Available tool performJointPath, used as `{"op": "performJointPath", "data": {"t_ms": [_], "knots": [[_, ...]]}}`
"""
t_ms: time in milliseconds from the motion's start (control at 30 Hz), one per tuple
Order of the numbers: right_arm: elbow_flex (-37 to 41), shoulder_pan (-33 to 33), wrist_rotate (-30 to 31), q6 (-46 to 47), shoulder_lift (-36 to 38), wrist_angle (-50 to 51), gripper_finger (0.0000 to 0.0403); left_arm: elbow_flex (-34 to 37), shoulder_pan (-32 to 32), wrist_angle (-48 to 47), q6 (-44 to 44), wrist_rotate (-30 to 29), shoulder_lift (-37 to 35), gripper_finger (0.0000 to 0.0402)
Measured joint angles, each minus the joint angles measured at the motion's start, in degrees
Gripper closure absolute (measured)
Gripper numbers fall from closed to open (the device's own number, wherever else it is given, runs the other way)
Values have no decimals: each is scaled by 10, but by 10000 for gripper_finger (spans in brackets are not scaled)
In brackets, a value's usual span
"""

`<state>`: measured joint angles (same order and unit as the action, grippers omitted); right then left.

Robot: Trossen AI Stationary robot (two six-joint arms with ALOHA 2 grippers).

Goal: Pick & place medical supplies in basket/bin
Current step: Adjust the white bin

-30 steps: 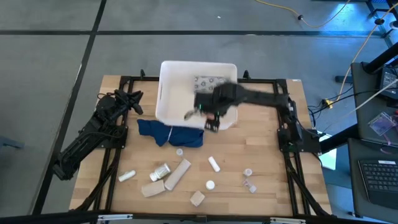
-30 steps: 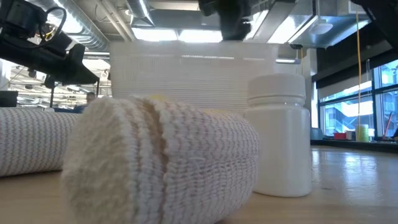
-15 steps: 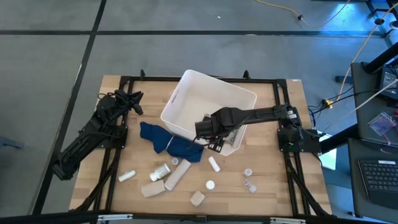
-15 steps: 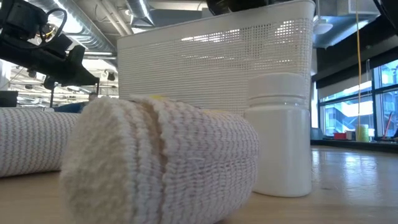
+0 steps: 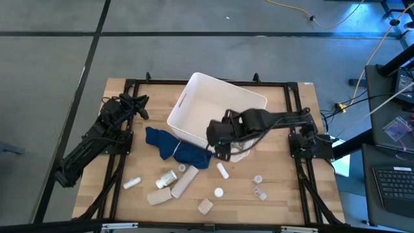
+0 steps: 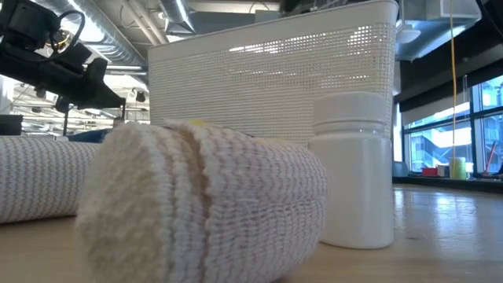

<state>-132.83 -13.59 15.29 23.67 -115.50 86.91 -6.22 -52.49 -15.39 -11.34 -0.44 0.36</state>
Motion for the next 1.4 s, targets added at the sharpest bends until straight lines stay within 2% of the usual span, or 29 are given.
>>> {"op": "performJointPath", "data": {"t_ms": [200,400,500,667,700,833,1000,1100,1233,1400], "knots": [[67,-30,-18,52,0,11,139,0,0,-1,1,-1,0,329],[124,-34,-16,73,0,12,193,0,0,-2,1,-1,0,329],[142,-26,-12,40,0,12,245,0,0,-2,1,-1,0,329],[156,12,-3,-45,0,20,370,0,0,-3,1,-2,0,329],[157,20,0,-71,0,17,384,0,0,-3,1,-2,0,329],[159,61,50,-165,-1,15,386,0,0,-3,1,-2,0,329],[159,139,54,-291,-1,7,398,0,0,-3,1,-2,0,329],[159,193,41,-317,-1,-10,397,0,0,-3,1,-2,0,329],[159,265,-20,-329,-1,-41,400,0,0,-4,1,-2,0,329],[159,326,-35,-328,-1,-64,401,0,0,-4,1,-2,0,329]]}}
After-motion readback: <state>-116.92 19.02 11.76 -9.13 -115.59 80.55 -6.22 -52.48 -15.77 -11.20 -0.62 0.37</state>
